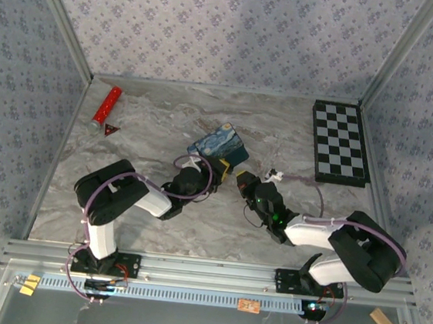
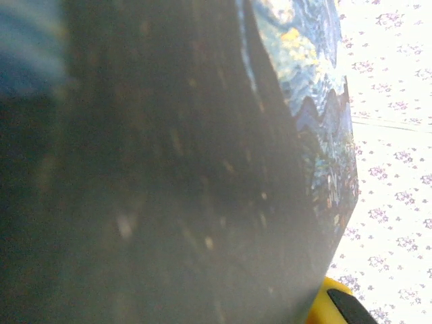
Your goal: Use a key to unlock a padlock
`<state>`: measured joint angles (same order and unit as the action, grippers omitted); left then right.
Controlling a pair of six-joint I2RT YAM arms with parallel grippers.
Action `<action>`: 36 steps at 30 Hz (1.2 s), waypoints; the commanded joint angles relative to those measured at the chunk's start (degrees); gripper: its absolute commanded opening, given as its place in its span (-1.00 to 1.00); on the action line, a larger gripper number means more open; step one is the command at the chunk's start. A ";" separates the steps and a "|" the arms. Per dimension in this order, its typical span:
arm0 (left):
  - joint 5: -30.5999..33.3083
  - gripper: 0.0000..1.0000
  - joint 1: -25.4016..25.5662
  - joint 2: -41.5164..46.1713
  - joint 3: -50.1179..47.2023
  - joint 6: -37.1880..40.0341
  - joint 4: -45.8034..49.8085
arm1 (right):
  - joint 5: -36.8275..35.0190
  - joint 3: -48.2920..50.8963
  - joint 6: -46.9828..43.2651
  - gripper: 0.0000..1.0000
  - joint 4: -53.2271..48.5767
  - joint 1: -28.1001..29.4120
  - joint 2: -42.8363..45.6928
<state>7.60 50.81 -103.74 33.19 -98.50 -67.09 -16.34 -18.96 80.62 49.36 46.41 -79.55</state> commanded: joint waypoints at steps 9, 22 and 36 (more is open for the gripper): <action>-7.45 -1.00 3.35 2.67 4.43 -0.73 -8.37 | 10.43 -2.91 -1.54 -1.00 5.20 -0.89 -0.62; -10.80 -1.00 3.33 2.14 5.02 -0.29 -8.90 | 17.77 -0.78 -3.74 -1.00 -2.99 -10.07 6.71; -12.96 -1.00 3.33 1.44 7.87 -0.64 -10.91 | 24.00 -1.31 -7.19 -1.00 4.27 -10.72 3.26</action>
<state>6.31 50.68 -103.72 36.69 -99.13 -67.46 1.45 -18.79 76.23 48.49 35.66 -74.61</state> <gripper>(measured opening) 0.141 0.050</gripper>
